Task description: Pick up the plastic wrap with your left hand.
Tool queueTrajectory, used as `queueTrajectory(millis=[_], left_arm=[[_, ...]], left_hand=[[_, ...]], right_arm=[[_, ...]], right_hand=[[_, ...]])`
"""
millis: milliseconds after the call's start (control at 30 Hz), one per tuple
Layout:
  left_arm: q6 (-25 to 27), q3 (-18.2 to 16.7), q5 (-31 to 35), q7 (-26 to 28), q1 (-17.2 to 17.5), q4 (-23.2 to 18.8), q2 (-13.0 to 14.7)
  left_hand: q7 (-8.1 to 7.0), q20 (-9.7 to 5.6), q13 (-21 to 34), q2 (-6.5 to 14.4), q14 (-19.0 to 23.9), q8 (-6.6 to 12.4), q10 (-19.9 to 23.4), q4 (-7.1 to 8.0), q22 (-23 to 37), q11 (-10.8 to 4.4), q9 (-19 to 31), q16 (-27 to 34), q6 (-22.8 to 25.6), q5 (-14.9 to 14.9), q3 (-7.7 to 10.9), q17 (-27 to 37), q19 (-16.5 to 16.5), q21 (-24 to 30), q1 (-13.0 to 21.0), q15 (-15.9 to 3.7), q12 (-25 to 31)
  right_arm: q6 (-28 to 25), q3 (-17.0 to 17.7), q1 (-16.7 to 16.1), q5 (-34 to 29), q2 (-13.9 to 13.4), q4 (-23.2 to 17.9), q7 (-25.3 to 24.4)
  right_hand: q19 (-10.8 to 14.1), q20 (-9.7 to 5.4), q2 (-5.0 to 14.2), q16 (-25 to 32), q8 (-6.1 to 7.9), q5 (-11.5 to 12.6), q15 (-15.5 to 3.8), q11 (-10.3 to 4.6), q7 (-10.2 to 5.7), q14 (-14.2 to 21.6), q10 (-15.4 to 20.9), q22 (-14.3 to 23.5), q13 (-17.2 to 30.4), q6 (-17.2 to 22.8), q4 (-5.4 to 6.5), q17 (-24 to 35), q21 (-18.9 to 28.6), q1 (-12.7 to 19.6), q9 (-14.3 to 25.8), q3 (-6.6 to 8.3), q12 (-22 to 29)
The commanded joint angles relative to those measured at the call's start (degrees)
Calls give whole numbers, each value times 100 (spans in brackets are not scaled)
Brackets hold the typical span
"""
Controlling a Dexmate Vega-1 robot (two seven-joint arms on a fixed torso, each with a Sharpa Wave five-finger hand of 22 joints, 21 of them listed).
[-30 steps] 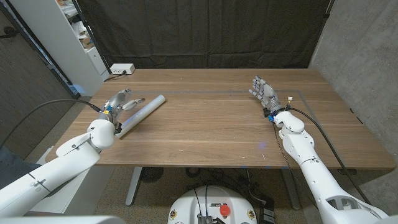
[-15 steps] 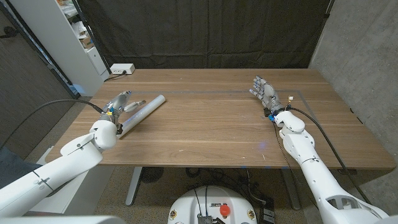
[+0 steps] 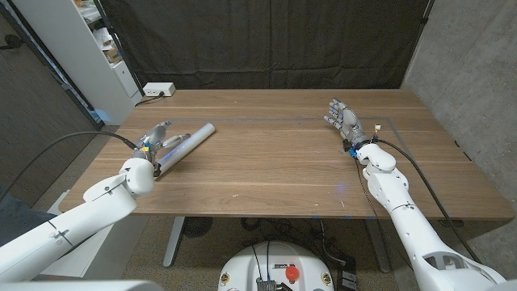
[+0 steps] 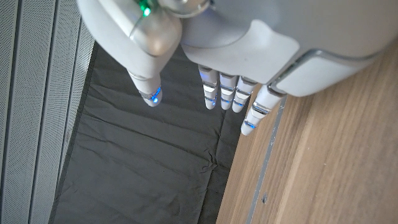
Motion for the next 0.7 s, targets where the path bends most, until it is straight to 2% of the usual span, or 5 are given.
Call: queueTrajectory(millis=[33,133,233,300,700], left_arm=[[62,283,-125,-106,-266,191,-38],[171,502,46,-110,-404,178,13],[85,467,-43,-102,-390,193,3],[232,520,-19,-90,-435,172,-10],[341,654,-80,-142,-508,188,51]], left_hand=[[-18,13,16,-7,-1,47,29,15,22,23,24,-1,64,41,2,25,9,-15,68,33,42],[-12,13,17,-8,0,50,31,19,23,26,24,-1,77,43,0,25,8,-18,78,29,44],[-11,13,19,-9,4,49,39,23,23,12,24,1,81,46,-1,25,6,-20,86,31,47],[-17,13,20,-9,4,51,35,26,24,15,24,1,89,47,-2,25,5,-21,92,34,47],[-18,13,24,-10,11,49,44,41,25,20,25,3,108,53,-9,25,5,-26,116,25,52]], right_arm=[[-13,5,29,2,17,45,17],[-24,14,32,2,17,46,10],[-25,20,35,-3,13,50,9],[-22,29,38,3,18,55,7],[20,30,106,4,44,185,36]], right_hand=[[57,-6,58,5,3,41,-6,4,-31,54,25,14,31,40,-22,29,-6,6,24,18,4],[57,-4,58,5,5,41,-3,7,-15,56,24,14,31,44,-23,29,-8,6,24,18,3],[57,-5,58,6,5,41,-4,4,-15,59,23,14,31,43,-23,29,-10,6,24,18,2],[58,-6,59,3,4,41,-5,9,-14,53,24,14,31,42,-23,30,-10,6,24,18,3],[56,-6,61,0,3,41,-7,6,-22,52,23,14,31,42,-24,30,-17,5,24,17,2]])
